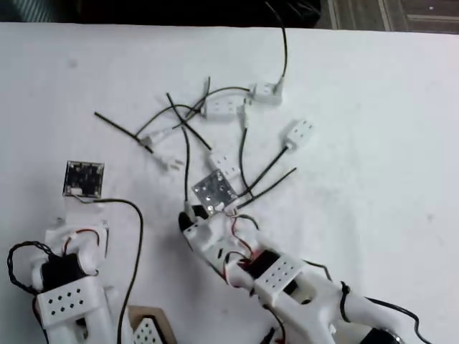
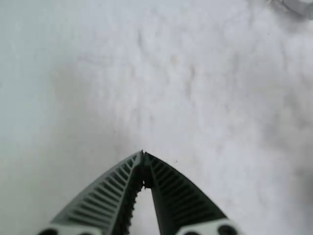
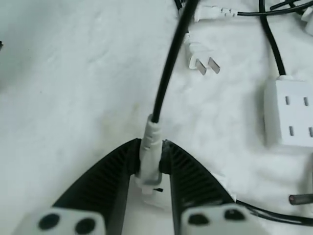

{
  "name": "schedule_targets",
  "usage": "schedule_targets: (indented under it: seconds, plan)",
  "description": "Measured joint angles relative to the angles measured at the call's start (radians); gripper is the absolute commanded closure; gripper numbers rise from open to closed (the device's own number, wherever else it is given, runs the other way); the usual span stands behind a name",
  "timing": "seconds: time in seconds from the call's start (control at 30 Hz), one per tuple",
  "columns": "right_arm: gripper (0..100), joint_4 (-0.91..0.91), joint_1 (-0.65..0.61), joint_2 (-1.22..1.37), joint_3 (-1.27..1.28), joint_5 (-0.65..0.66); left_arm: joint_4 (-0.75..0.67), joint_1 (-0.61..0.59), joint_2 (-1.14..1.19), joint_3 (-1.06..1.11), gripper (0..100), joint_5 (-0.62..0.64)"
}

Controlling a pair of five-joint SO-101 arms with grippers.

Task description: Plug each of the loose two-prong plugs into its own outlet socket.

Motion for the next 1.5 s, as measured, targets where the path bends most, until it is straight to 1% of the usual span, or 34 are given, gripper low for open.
schedule_targets:
  seconds: [0.13, 0.7, 0.97, 1.2, 1.5]
  plan:
    - [98.2, -0.023, 0.020, 0.005, 0.000, 0.000, 0.000, 0.000, 0.000, 0.000, 98, 0.000]
    - [98.2, -0.023, 0.018, 0.008, 0.000, 0.000, 0.000, 0.000, 0.000, 0.000, 98, 0.000]
    - [98.2, -0.023, 0.041, 0.153, -0.089, -0.002, 0.000, 0.000, 0.000, 0.000, 98, 0.000]
    - [98.2, -0.023, 0.043, 0.160, -0.097, -0.002, 0.000, 0.000, 0.000, 0.000, 98, 0.000]
    - [98.2, 0.089, 0.043, 0.141, -0.120, -0.003, 0.000, 0.000, 0.000, 0.000, 98, 0.000]
